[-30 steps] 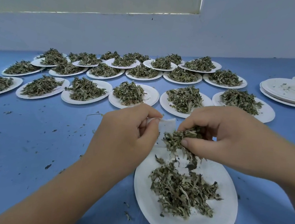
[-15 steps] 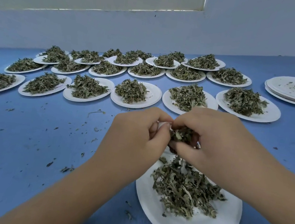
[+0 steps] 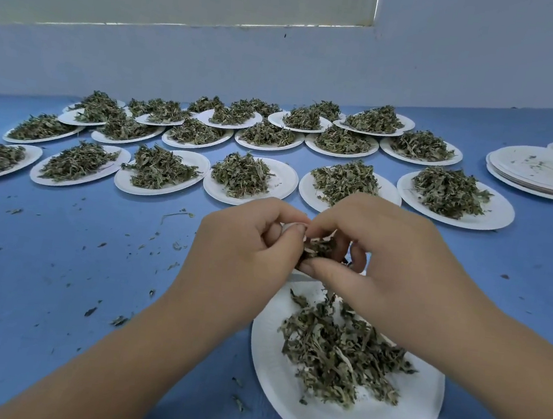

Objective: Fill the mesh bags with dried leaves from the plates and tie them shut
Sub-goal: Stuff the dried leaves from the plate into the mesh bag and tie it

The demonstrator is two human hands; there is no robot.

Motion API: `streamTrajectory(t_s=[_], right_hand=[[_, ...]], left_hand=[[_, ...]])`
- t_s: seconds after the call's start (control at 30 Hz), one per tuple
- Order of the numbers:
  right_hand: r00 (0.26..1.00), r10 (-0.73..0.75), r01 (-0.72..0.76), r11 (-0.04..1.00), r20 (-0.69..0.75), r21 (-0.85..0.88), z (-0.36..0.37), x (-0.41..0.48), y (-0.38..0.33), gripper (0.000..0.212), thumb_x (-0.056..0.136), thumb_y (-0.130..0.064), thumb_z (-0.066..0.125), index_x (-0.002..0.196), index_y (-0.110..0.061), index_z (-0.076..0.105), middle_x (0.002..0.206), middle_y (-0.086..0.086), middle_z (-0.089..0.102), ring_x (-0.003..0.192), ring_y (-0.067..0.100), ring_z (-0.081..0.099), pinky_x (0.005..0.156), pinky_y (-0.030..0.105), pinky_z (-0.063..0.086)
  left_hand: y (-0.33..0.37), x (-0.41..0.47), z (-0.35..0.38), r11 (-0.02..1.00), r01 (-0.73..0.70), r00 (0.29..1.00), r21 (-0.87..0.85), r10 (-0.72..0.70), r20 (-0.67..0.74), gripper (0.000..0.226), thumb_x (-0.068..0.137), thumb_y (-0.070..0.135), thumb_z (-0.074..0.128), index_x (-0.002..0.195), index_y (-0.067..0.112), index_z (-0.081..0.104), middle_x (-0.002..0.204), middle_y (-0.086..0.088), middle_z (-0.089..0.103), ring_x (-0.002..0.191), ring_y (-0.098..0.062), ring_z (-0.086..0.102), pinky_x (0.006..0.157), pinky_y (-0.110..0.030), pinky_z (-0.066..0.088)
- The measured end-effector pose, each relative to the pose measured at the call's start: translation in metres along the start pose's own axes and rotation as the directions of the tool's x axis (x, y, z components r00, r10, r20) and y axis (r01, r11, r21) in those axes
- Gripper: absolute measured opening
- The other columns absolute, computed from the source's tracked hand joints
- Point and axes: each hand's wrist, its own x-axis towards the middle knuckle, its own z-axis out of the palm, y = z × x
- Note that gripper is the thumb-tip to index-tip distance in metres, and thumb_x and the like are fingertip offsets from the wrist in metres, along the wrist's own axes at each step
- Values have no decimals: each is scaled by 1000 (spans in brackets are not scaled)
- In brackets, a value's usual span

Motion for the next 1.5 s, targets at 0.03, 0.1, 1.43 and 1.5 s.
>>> streamTrajectory(t_s=[0.03,0.1,1.43,1.5], right_hand=[[1000,-11,11,1000,-16,16,-1,0,0,20,78,-30,76,93,-31,63,81,-16,53,74,2,53,68,12,39],[997,-56,57,998,-57,6,-2,1,0,17,78,-27,74,90,-28,63,80,-14,54,74,5,54,69,16,41],[986,-6,13,999,-164,39,3,0,-4,23,77,-29,67,97,-34,56,77,-19,58,70,-1,55,64,12,42],[984,-46,32,996,-174,-83,4,1,-6,17,76,-29,66,92,-32,61,69,-23,52,62,-5,50,59,13,43]], left_hand=[[-1,0,0,1000,3,1000,0,-3,-9,17,86,11,63,78,24,72,46,6,41,43,-3,36,45,-10,27],[-1,1,-1,1000,7,1000,-3,-7,-25,17,86,11,63,78,23,72,46,8,41,43,-3,36,45,-9,27],[-2,-1,-3,995,-97,989,15,98,-115,18,88,15,63,82,30,70,53,-1,50,46,-4,40,47,-10,31],[-2,-2,-1,994,-108,988,33,111,-104,15,85,20,60,82,32,69,53,-2,50,46,-4,39,47,-10,30]])
